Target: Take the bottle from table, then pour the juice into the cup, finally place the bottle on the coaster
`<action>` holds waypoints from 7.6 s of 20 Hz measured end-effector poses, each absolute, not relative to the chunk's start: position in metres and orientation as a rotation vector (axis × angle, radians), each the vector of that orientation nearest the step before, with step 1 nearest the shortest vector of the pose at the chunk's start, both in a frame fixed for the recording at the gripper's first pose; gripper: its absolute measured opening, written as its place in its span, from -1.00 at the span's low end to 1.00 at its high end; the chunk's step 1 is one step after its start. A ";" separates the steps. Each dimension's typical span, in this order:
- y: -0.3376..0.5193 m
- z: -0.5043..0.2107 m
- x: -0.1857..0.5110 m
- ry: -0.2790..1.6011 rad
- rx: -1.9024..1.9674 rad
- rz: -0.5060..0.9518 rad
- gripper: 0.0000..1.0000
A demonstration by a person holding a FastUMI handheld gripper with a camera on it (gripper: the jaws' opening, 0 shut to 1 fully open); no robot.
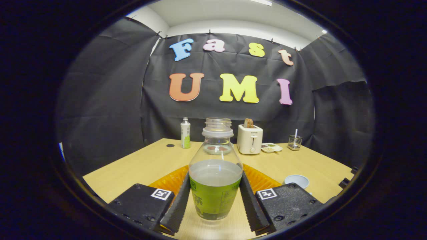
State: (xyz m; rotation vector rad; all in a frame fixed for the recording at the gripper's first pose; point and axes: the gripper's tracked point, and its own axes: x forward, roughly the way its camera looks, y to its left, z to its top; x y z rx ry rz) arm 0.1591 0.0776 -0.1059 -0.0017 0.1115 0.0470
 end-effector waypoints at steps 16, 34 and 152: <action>0.045 -0.077 0.179 0.123 0.330 0.093 0.57; 0.004 -0.086 0.213 0.171 1.239 0.210 0.56; -0.048 -0.077 0.323 0.094 0.038 0.007 0.60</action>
